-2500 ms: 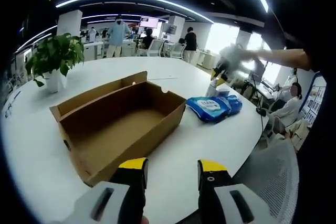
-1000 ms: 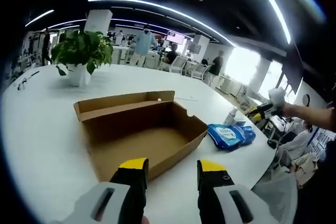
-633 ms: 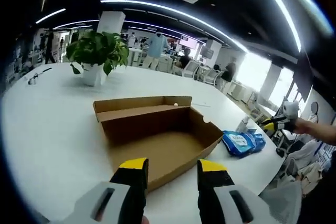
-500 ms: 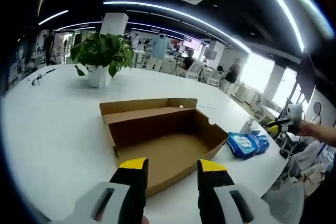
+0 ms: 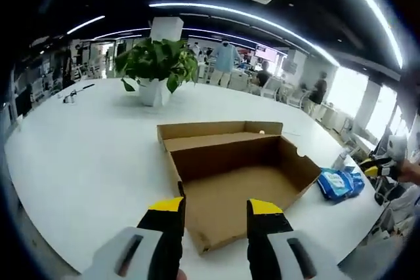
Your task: Operate the shoe box by opening the lid, removing the specified soft item, and placing it in the target area until the item is outside and the box remains undamaged.
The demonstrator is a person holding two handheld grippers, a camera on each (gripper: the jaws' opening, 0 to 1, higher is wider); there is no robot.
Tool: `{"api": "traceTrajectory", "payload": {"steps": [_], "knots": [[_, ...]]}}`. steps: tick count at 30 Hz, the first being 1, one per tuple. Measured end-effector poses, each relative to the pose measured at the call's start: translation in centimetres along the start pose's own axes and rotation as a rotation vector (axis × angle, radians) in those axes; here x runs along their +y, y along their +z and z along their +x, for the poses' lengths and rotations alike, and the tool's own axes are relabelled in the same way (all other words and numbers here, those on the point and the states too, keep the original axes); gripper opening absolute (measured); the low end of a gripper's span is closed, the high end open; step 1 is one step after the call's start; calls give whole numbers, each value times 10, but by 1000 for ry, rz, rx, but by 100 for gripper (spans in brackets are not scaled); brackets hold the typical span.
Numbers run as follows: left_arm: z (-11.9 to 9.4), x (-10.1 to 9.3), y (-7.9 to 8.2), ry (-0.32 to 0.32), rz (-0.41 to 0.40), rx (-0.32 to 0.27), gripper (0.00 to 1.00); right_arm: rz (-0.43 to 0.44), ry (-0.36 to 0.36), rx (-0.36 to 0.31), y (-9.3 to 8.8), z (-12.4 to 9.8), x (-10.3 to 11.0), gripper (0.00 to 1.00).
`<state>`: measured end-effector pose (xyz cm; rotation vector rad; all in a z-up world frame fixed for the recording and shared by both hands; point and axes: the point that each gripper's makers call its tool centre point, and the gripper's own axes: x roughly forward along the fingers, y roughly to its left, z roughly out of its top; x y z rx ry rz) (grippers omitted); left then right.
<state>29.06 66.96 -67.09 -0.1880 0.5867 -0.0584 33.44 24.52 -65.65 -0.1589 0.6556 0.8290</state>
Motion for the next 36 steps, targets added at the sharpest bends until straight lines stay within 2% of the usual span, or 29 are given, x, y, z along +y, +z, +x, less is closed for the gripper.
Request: {"api": "traceTrajectory", "payload": {"steps": [6,13,20,28,31,36], "knots": [[10,9,-8,32,-39,31,37,-12,55,-8,6,11,23,29],[21,13,-22,42,-11,88,32,-19,90,0,5,16,40,30],[24,8,-33,53,-9,139,29,-13,101,7,2,16,45,29],[26,6,-35,43,-7,155,25,-11,100,14,1,15,45,30],[26,9,-36,52,18,163,19,-8,98,14,1,15,43,29],[25,6,-36,41,41,177,19,-4,101,10,4,17,44,29]]}}
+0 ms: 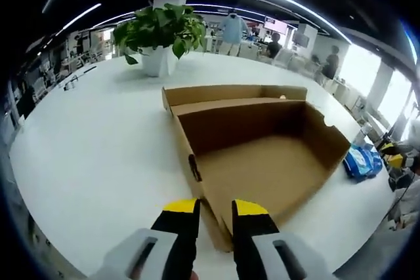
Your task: Operate the shoe box by opening the lid, removing the specified soft item, and placing it in the target area until the item is outside and the box remains undamaged.
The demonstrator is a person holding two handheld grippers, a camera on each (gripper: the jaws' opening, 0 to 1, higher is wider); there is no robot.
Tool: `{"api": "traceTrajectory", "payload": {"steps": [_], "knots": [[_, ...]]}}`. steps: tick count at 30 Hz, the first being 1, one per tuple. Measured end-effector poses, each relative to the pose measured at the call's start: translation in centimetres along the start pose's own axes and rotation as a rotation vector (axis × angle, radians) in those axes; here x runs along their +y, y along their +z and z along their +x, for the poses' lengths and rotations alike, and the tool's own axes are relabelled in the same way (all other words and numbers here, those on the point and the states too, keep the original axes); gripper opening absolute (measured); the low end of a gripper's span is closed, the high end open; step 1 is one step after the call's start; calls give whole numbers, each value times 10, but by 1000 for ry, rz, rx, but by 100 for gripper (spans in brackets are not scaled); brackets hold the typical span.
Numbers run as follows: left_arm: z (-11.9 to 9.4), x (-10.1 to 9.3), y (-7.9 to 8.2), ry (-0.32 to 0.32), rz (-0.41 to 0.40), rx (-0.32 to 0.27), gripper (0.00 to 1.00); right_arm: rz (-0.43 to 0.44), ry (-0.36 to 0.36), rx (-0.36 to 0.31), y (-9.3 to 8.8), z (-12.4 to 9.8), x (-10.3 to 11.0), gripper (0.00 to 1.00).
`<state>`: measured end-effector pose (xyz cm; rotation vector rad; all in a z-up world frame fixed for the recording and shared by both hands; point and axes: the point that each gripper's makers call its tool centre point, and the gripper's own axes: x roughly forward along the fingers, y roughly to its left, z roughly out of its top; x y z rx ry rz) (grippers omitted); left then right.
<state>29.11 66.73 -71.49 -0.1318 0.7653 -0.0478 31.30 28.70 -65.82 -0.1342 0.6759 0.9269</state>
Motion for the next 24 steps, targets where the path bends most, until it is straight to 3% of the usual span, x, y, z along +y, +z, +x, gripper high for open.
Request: {"api": "traceTrajectory", "payload": {"steps": [9,14,24], "knots": [[-5,-2,-4,-17,32,15,19,49,-2,-22,8,21,0,30],[-6,-3,-8,-37,51,26,19,119,-2,-82,29,37,-3,33],[-13,-7,-21,-77,93,39,18,119,16,-107,64,70,-3,40]]}}
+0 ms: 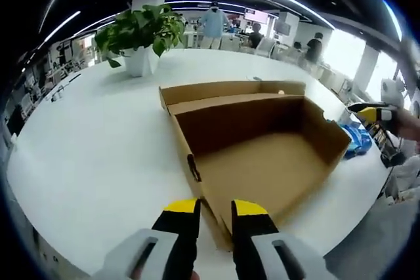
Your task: Operate the shoe box by opening the lid, removing the specified soft item, and placing it in the target area until the item is outside and the box remains undamaged.
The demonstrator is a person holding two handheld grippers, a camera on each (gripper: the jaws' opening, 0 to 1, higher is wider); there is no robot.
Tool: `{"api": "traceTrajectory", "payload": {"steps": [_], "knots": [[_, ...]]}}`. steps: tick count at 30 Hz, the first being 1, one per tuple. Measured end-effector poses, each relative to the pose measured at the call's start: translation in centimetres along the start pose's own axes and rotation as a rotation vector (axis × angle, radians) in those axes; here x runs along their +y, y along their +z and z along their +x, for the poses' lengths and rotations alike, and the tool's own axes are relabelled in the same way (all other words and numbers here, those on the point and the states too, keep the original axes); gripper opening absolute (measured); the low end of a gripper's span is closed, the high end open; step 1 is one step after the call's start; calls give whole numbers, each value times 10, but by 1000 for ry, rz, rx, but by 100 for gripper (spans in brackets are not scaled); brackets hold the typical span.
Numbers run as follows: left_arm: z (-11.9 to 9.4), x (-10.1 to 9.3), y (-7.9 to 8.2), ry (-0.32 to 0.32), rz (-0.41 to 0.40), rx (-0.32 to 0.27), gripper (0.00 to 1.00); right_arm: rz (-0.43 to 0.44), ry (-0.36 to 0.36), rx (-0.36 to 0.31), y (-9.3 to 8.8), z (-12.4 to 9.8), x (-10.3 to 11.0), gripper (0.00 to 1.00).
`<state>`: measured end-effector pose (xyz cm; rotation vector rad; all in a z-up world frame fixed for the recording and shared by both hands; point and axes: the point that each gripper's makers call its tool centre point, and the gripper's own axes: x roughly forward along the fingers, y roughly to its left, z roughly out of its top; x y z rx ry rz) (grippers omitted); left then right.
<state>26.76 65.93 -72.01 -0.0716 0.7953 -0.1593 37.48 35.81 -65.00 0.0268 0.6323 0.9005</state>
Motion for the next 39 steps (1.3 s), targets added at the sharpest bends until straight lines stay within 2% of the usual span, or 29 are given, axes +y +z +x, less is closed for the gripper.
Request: {"api": "traceTrajectory", "payload": {"steps": [9,20,27,30,39], "knots": [[-6,-5,-11,-29,35,20,19,-31,-7,-11,29,25,-2,39],[-7,-5,-14,-40,-4,0,18,-32,-22,5,48,62,-7,38],[-7,-6,-15,-42,-20,-5,18,28,-81,23,60,94,-27,37],[-7,-6,-15,-42,-24,-4,18,33,-101,44,62,112,-41,37],[-6,-4,-15,-45,-35,-3,18,44,-127,91,65,154,-58,34]]}}
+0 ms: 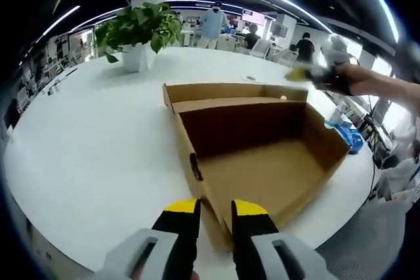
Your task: Operate the shoe box by opening the lid, removing the specified soft item, and placing it in the target area until the item is outside and the box remains undamaged.
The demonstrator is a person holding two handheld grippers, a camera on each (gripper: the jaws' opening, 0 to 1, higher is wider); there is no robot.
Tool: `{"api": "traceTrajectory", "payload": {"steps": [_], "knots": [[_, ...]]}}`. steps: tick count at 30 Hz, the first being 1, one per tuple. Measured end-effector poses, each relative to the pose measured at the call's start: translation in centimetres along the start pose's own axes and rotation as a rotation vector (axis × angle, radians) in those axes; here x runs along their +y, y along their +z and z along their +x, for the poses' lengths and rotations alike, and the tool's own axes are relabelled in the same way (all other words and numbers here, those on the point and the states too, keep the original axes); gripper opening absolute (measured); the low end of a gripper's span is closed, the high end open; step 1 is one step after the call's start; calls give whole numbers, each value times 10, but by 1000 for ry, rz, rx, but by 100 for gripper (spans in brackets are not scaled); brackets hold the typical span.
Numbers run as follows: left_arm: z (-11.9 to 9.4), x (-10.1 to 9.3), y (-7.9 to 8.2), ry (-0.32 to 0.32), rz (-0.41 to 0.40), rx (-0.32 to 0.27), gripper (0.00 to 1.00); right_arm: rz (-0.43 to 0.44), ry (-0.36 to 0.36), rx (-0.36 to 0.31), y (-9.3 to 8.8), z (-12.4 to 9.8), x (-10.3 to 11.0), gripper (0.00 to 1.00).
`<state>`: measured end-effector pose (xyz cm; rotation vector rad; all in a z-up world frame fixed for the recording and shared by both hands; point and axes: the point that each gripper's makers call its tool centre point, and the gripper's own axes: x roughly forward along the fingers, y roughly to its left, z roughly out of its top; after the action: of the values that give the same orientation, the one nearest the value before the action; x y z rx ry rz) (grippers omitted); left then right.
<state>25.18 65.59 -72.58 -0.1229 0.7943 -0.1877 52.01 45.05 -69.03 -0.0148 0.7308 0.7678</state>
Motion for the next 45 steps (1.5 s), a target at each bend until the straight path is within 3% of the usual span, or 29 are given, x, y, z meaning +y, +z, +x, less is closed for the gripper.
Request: {"api": "traceTrajectory", "payload": {"steps": [10,11,16,22,31,34,41,45], "knots": [[2,3,0,0,-44,-19,18,41,-37,41,-12,31,-21,32],[2,2,0,0,-43,-19,18,43,-42,45,-14,29,-15,32],[1,2,-1,2,-39,-19,18,89,-40,50,-15,39,-20,26],[1,0,0,-2,-40,-20,18,68,-68,82,-17,45,-25,17],[2,0,-1,-6,-45,-21,18,50,-140,123,-19,44,-36,4],[2,-1,-1,-7,-41,-18,18,86,-175,126,-19,44,-37,3],[2,-2,0,-5,-44,-18,18,79,-188,121,-12,43,-41,2],[3,-1,0,-2,-45,-20,18,69,-192,102,-6,31,-32,1]]}}
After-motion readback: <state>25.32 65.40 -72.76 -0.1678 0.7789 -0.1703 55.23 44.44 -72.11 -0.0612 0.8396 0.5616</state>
